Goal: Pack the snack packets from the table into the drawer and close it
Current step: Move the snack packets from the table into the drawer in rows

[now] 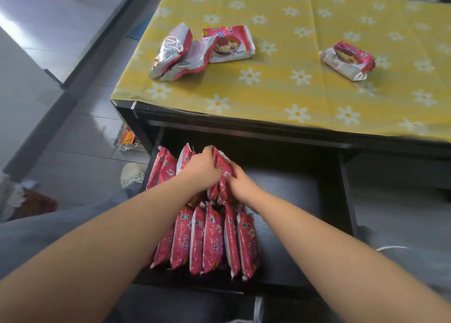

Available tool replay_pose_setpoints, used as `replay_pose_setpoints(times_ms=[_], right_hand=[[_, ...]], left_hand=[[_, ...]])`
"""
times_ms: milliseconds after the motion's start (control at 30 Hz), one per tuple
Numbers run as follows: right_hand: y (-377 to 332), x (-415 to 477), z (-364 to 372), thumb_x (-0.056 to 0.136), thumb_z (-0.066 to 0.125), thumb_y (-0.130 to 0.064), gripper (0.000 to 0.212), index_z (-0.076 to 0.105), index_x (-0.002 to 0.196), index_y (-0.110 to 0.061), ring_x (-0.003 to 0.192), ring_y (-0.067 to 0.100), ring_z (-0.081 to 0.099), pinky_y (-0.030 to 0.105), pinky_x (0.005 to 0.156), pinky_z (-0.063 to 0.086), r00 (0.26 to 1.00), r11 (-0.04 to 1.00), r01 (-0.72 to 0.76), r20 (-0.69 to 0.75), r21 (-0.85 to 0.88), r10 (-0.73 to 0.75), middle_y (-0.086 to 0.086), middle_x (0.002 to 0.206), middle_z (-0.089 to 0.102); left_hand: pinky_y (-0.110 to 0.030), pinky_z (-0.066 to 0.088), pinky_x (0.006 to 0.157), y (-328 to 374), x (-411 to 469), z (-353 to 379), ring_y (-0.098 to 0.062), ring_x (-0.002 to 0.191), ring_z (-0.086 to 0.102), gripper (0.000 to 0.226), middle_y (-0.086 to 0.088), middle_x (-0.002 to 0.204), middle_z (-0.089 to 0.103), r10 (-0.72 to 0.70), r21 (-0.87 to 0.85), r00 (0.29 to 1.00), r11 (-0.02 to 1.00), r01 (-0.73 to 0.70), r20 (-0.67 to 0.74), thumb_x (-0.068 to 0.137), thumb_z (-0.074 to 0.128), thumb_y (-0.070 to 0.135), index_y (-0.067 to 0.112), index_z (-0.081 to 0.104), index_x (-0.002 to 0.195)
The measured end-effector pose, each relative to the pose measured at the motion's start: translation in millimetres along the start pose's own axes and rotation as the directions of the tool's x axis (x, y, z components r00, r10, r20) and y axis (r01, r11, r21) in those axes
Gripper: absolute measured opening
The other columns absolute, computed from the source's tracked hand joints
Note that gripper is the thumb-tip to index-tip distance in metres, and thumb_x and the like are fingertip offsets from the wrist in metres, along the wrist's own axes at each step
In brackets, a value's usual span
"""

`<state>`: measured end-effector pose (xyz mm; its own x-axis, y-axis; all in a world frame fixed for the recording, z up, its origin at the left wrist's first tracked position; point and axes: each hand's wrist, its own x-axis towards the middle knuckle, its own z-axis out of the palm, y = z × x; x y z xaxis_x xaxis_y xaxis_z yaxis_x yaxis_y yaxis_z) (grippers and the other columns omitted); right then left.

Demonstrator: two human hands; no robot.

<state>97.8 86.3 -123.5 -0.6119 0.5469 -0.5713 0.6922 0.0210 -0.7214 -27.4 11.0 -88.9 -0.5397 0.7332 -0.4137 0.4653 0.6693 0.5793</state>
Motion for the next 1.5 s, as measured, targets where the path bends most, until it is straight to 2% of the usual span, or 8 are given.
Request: replay_pose_setpoints(times_ms=[167,267,467,634,900,1301,1401,1501], right_hand=[[-5,-1,5,0.108,0.045,-0.040,0.056,0.029,0.161,-0.035,0.137,0.034,0.053,0.048,0.115,0.043,0.999,1.000,0.020,0.026,-0.011,-0.020,0.011,0.155,0.051],[-11,-3,15,0.109,0.042,-0.041,0.067,0.008,0.167,-0.036,0.153,0.039,0.031,0.050,0.126,0.028,0.996,0.996,0.022,0.087,-0.082,-0.015,0.017,0.172,0.019],[-9,-7,27,0.109,0.034,-0.050,0.079,-0.024,0.161,-0.038,0.158,0.047,0.018,0.053,0.128,0.022,0.980,0.970,-0.093,0.151,-0.224,0.129,0.015,0.172,-0.025],[-10,-9,18,0.107,0.037,-0.048,0.073,-0.007,0.165,-0.039,0.145,0.044,0.044,0.044,0.120,0.037,0.996,0.980,-0.012,0.081,-0.201,0.029,0.020,0.173,0.007],[-20,-25,6,0.107,0.038,-0.046,0.070,0.008,0.167,-0.028,0.162,0.030,0.005,0.045,0.127,0.015,0.996,0.973,0.031,-0.071,-0.229,-0.048,0.011,0.176,0.005],[-78,-63,-36,0.108,0.046,-0.032,0.057,0.032,0.162,-0.019,0.160,0.031,0.014,0.042,0.129,0.010,0.857,0.774,0.334,-0.169,-0.539,-0.487,0.011,0.170,0.028],[-106,-57,-51,0.108,0.047,-0.030,0.043,0.056,0.145,-0.010,0.144,0.031,0.041,0.040,0.122,0.026,0.748,0.682,0.402,-0.210,-0.611,-0.629,0.010,0.147,0.059],[-131,-48,-65,0.111,0.041,-0.031,0.037,0.070,0.119,-0.010,0.111,0.035,0.059,0.039,0.089,0.042,0.703,0.728,0.429,-0.309,-0.534,-0.641,0.013,0.107,0.073]], left_hand=[[-0.019,0.037,0.053,0,-2,-8,-0.013,0.084,0.058,0.076,-0.008,0.116,0.066,-0.008,0.068,0.999,0.998,0.010,-0.035,0.095,0.063,0.018,0.012,0.027,0.162],[-0.017,0.036,0.044,-1,-9,-12,-0.010,0.064,0.055,0.087,-0.001,0.093,0.064,0.018,0.099,1.000,0.995,-0.016,-0.019,0.094,0.062,0.008,0.021,0.015,0.167],[-0.020,0.031,0.050,-1,-20,-14,-0.019,0.088,0.058,0.093,-0.011,0.150,0.048,0.141,0.328,0.990,0.935,-0.135,0.006,0.093,0.063,0.006,0.032,0.013,0.167],[-0.027,0.044,0.067,-1,-28,-22,-0.029,0.116,0.061,0.083,-0.011,0.149,0.049,0.150,0.323,0.988,0.937,-0.132,-0.031,0.094,0.062,0.016,0.028,0.021,0.165],[-0.039,0.053,0.092,1,-47,-41,-0.033,0.133,0.052,0.080,-0.012,0.150,0.048,0.147,0.309,0.983,0.945,-0.107,-0.108,0.094,0.063,0.022,0.025,0.026,0.165],[-0.048,0.052,0.104,25,-61,-81,-0.037,0.137,0.046,0.072,-0.014,0.155,0.043,0.271,0.263,0.929,0.943,-0.204,-0.250,0.094,0.061,0.025,0.020,0.035,0.161],[-0.048,0.047,0.110,29,-54,-97,-0.038,0.140,0.044,0.069,-0.014,0.155,0.045,0.293,0.229,0.906,0.946,-0.229,-0.307,0.094,0.061,0.024,0.020,0.039,0.159],[-0.046,0.047,0.107,34,-46,-109,-0.036,0.138,0.047,0.068,-0.013,0.156,0.044,0.289,0.186,0.887,0.954,-0.235,-0.360,0.094,0.060,0.023,0.020,0.039,0.158]])
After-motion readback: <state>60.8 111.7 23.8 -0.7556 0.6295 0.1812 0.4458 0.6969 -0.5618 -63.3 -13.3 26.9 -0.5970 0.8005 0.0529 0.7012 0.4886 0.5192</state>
